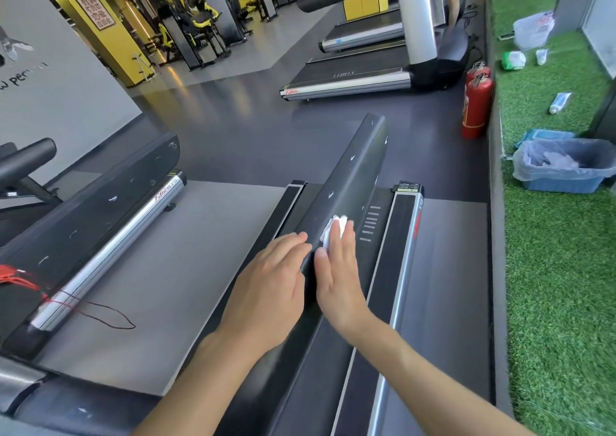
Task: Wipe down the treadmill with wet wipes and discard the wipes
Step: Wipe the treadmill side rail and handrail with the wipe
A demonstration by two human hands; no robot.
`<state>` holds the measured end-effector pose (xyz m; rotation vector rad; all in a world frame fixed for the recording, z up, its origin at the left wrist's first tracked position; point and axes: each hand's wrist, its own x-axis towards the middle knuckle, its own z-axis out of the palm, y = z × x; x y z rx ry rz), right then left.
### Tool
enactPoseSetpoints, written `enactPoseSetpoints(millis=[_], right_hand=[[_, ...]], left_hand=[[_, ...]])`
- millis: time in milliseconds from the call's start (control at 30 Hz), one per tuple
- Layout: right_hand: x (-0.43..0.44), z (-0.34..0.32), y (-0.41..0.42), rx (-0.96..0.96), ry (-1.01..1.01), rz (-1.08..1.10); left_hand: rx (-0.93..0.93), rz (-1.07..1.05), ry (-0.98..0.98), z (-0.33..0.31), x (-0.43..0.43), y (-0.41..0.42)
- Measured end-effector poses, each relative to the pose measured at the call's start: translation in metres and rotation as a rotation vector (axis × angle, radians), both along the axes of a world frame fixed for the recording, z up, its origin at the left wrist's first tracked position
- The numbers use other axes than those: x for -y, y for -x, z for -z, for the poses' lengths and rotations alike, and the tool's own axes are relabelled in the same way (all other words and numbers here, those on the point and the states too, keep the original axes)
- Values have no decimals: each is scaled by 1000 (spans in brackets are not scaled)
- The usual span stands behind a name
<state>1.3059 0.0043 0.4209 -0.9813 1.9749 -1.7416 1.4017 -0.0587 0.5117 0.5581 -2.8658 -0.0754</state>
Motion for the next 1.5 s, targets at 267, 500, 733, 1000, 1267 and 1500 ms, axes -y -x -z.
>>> enactPoseSetpoints(millis=[267, 500, 733, 1000, 1267, 1500], right_hand=[[2, 4, 15, 9, -49, -16], [-24, 0, -31, 91, 0, -103], [2, -9, 12, 263, -17, 25], [0, 3, 11, 429, 23, 13], [-6, 8, 16, 456, 64, -36], [10, 18, 71, 643, 26, -113]], left_hand=[[-31, 33, -13, -5, 9, 10], [-9, 128, -107, -6, 30, 50], [-27, 133, -97, 1, 26, 54], [-8, 139, -28, 2, 27, 56], [21, 86, 28, 4, 30, 85], [34, 68, -4, 2, 25, 85]])
